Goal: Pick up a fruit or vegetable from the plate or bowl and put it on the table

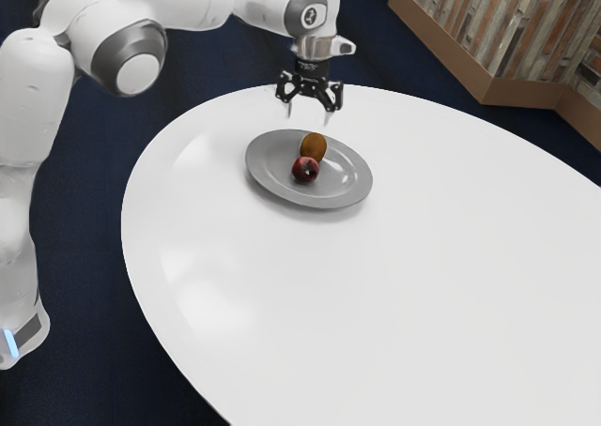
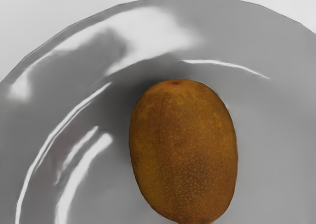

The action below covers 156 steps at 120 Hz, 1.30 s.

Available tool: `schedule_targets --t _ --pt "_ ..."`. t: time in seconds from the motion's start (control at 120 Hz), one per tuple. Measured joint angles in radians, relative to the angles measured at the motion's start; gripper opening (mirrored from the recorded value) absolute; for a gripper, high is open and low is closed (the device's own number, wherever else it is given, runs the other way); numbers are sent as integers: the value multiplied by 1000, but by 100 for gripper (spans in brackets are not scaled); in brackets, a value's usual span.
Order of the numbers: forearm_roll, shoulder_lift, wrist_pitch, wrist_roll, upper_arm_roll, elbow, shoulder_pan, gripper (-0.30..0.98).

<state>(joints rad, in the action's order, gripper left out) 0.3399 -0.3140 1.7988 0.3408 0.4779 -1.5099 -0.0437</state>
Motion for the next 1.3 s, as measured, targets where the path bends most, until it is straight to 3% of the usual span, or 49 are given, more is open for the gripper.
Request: schedule_targets --t 0.333,0.683,1.083,1.217,1.3 --pt "36 -46 46 -192 -50 10 -43 69" --pt "130 -116 65 -306 -51 4 -63 69" --pt "153 -145 94 -373 -74 7 -83 69" --pt "151 -146 104 -383 -79 9 -82 57" --pt "149 -147 108 -385 -80 9 -83 42"
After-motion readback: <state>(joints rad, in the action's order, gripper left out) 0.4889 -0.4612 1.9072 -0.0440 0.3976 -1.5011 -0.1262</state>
